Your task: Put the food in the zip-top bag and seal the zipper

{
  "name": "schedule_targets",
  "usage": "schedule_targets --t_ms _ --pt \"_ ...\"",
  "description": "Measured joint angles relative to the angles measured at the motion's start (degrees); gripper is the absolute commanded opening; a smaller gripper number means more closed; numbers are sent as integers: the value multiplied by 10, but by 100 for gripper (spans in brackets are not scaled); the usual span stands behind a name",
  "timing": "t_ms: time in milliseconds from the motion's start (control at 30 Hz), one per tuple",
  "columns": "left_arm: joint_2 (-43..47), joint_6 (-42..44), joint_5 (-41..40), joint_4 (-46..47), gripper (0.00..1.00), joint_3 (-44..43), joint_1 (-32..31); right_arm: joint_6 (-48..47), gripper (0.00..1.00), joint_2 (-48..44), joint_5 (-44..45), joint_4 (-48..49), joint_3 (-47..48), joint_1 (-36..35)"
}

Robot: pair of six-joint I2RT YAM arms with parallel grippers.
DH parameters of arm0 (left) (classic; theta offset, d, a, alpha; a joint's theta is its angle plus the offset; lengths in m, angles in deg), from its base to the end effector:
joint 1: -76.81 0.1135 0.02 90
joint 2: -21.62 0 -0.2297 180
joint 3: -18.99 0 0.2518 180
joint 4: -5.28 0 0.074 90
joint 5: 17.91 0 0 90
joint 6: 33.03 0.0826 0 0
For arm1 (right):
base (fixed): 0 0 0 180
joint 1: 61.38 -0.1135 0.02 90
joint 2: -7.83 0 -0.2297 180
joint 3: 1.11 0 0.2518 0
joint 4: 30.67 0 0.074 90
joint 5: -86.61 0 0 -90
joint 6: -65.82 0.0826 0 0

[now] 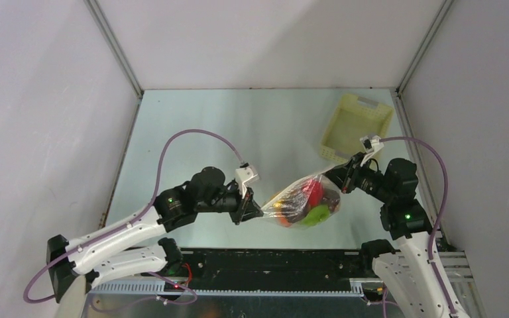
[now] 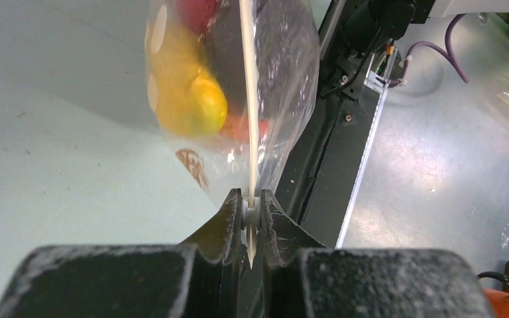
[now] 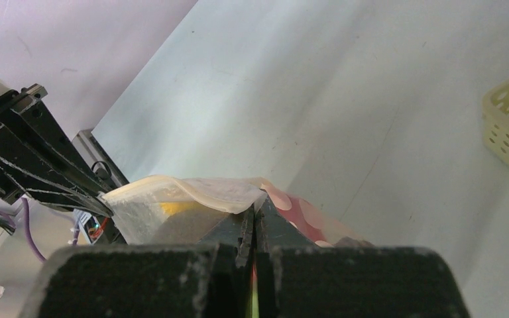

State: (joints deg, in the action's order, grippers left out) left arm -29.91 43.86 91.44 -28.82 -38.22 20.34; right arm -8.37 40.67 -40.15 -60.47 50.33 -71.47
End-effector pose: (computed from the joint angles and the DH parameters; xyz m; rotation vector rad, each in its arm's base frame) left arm 0.1215 -0.2329 0.2460 1.0263 1.9731 -1.0621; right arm 0.1914 0.0843 0.2912 -0.3894 1.7704 0.8882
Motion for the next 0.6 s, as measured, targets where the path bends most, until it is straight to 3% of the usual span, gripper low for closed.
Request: schedule_targets --t_ms 600 --pt "42 -26 -49 -39 0 6 0 -4 0 -7 -33 -4 0 33"
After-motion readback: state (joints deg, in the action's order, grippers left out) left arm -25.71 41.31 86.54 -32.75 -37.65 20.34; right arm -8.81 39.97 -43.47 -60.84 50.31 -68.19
